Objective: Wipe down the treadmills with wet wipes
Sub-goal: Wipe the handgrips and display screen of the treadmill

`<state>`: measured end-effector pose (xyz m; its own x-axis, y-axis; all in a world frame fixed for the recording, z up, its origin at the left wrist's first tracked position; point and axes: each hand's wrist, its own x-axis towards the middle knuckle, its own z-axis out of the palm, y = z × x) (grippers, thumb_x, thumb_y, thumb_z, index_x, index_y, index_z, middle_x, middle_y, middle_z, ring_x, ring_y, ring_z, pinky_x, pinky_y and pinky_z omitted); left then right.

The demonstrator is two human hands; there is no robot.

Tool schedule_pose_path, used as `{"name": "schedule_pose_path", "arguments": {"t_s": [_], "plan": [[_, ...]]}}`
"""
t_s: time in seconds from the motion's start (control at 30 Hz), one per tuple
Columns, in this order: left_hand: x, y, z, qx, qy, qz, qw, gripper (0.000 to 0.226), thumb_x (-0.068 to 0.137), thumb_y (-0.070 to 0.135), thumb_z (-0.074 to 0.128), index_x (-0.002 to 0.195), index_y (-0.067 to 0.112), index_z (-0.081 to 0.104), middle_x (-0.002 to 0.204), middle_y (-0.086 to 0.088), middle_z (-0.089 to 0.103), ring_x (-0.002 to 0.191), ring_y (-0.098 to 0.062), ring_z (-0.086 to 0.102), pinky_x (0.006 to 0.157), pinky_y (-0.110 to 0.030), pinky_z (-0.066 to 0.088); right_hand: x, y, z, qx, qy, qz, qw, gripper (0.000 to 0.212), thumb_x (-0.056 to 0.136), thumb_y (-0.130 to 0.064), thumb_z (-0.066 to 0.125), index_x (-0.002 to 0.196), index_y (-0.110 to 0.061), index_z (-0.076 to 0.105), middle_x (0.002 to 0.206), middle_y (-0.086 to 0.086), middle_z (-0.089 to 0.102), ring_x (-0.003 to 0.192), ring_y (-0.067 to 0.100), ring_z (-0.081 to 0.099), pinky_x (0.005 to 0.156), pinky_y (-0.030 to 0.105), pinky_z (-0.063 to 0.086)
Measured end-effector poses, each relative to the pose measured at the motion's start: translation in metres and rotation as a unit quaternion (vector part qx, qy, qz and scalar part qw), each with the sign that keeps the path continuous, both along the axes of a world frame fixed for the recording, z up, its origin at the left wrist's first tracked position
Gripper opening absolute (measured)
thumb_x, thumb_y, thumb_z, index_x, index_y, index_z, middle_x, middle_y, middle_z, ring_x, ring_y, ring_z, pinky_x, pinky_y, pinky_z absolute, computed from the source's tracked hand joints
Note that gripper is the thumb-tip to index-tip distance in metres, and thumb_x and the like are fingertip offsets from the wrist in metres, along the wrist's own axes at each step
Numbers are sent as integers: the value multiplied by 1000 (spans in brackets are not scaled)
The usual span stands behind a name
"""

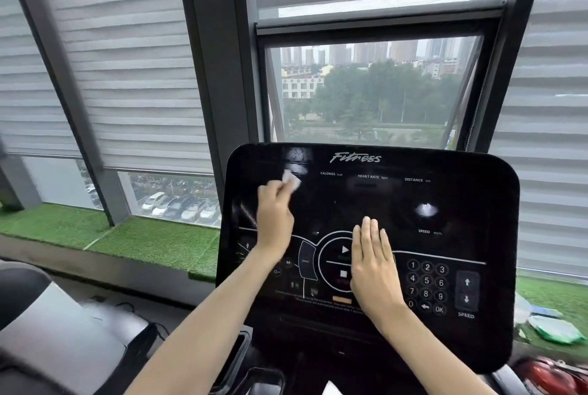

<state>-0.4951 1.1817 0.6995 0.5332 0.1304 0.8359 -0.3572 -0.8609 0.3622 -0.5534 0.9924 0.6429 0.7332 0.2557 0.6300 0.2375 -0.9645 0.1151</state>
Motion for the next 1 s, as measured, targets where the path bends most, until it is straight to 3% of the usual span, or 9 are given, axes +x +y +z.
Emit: {"name": "schedule_pose_path", "arguments": {"t_s": [0.13, 0.27, 0.37, 0.43, 0.57, 0.7, 0.77, 0.9, 1.0], "plan": [[-8, 30, -29, 158, -17, -73, 985, 61, 75, -23, 60, 129, 7, 58, 104, -1, 52, 89, -16, 45, 67, -23, 50, -1, 0, -1, 6, -4, 6, 1000, 62, 76, 2, 23, 134, 18, 39, 141, 40, 35, 133, 50, 36, 114, 50, 11], [6, 62, -5, -40, 27, 41, 998, 57, 79, -24, 52, 126, 8, 61, 103, -10, 53, 96, -21, 44, 76, -38, 53, 2, -3, -3, 5, 6, 15, 1000, 65, 74, 1, 26, 137, 17, 32, 143, 39, 32, 135, 49, 33, 114, 51, 11], [23, 43, 25, -172, 38, 98, 980, 58, 83, -21, 46, 131, 9, 58, 104, -12, 51, 99, -25, 42, 81, -31, 44, 1, -2, -1, 11, 10, 12, 1000, 66, 75, -4, 21, 134, 18, 38, 142, 39, 34, 134, 49, 35, 113, 50, 12], [25, 19, 36, -167, 23, 91, 982, 58, 82, -21, 44, 130, 9, 58, 102, -10, 52, 95, -22, 40, 78, -26, 38, 1, -2, -1, 10, 4, 14, 1000, 65, 76, -5, 19, 133, 18, 39, 141, 39, 35, 133, 49, 35, 113, 50, 11], [4, -26, 18, 13, -17, -46, 999, 59, 75, -24, 53, 122, 9, 64, 103, -2, 56, 91, -14, 43, 80, -24, 47, 2, -4, -1, 2, -11, 9, 1000, 62, 77, 4, 21, 134, 18, 40, 142, 39, 34, 134, 49, 36, 114, 50, 10], [-13, -17, -22, 260, -50, -140, 954, 39, 91, -2, 51, 128, 3, 58, 106, -2, 56, 87, -20, 51, 71, -26, 54, 1, -8, 1, -8, -22, 17, 1000, 64, 76, 5, 19, 135, 15, 42, 144, 36, 35, 135, 45, 36, 113, 50, 14], [-10, 8, -29, 299, -63, -149, 940, 37, 89, -4, 52, 125, 2, 58, 108, -5, 53, 89, -20, 51, 68, -31, 56, -2, -13, 5, -3, -28, 25, 999, 66, 71, 9, 28, 135, 11, 43, 145, 30, 37, 136, 40, 38, 113, 49, 16], [0, 23, -15, 26, 6, -28, 999, 55, 78, -24, 57, 126, 3, 59, 104, -14, 54, 95, -21, 48, 79, -38, 55, -10, -26, 9, 21, -11, 22, 999, 78, 62, 12, 45, 140, 6, 42, 150, 21, 36, 140, 31, 33, 114, 44, 14], [3, -17, 3, -109, 13, 27, 994, 61, 76, -27, 52, 127, 5, 60, 103, -14, 52, 94, -26, 45, 85, -32, 47, -14, -35, 4, 64, 4, -6, 998, 77, 64, 15, 52, 140, 7, 42, 150, 23, 36, 141, 32, 33, 116, 42, 13]]}}
